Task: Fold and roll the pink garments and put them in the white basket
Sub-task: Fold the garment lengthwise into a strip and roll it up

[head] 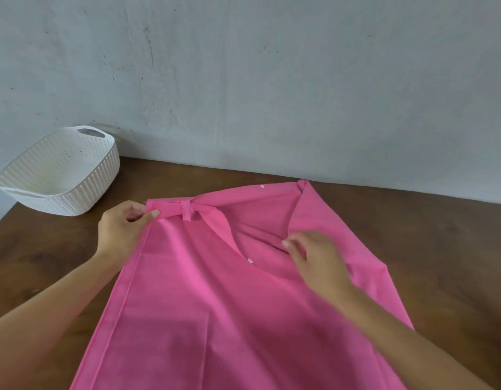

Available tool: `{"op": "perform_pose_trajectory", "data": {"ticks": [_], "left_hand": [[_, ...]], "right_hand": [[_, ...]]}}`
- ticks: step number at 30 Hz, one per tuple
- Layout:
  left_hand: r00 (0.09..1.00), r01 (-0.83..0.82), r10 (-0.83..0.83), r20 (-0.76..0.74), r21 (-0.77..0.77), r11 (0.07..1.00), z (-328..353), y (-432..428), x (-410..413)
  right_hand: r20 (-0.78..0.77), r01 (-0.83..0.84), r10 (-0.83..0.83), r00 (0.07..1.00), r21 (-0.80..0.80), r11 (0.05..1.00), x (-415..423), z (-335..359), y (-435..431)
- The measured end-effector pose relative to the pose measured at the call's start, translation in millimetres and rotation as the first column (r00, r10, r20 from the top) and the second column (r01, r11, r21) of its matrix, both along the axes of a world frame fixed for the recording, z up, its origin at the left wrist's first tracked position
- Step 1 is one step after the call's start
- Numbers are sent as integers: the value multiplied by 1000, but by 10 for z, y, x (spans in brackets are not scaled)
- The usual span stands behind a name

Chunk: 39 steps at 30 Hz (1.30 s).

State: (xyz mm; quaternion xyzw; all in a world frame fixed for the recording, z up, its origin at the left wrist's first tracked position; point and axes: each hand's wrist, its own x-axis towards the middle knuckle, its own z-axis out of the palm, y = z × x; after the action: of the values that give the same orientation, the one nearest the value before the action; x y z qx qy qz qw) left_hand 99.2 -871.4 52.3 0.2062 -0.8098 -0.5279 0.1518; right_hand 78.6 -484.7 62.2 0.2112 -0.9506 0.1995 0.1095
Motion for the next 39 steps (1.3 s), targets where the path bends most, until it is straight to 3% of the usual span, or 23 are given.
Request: {"op": "perform_pose_trajectory", "data": {"ticks": [4, 6, 9, 12, 16, 19, 27, 30, 36, 39], "left_hand": [[1000, -14, 14, -4, -14, 1000, 24, 78, 68], [999, -32, 32, 6, -19, 999, 39, 123, 89], [999, -51, 51, 7, -30, 998, 46, 145, 95], [998, -67, 68, 6, -52, 996, 61, 150, 90], [996, -94, 94, -10, -55, 994, 86, 192, 85], [995, -98, 99, 12, -76, 992, 97, 199, 81], [990, -136, 140, 15, -145, 980, 227, 254, 47], [989, -144, 146, -1, -174, 974, 309, 284, 50], [989, -144, 146, -10, -204, 968, 378, 265, 126], [990, -140, 140, -18, -206, 968, 413, 298, 185]], "right_hand": [[109, 150, -141, 984, -82, 985, -820, 73, 95], [221, 213, -207, 953, -5, 977, -1228, -8, 161], [338, 154, -207, 918, 176, 972, -1614, -147, 219], [379, 73, -171, 909, 258, 963, -1755, -201, 221], [348, 28, -175, 921, 390, 920, -1790, -160, 227], [339, 23, -169, 925, 394, 919, -1785, -101, 297], [183, 63, -74, 980, 65, 996, -1507, 143, 691], [137, 34, -37, 990, 29, 999, -1397, 226, 904], [68, -122, 111, 991, 187, 975, -1160, 266, 1334], [77, -119, 101, 992, 283, 952, -1062, 244, 1511]]}}
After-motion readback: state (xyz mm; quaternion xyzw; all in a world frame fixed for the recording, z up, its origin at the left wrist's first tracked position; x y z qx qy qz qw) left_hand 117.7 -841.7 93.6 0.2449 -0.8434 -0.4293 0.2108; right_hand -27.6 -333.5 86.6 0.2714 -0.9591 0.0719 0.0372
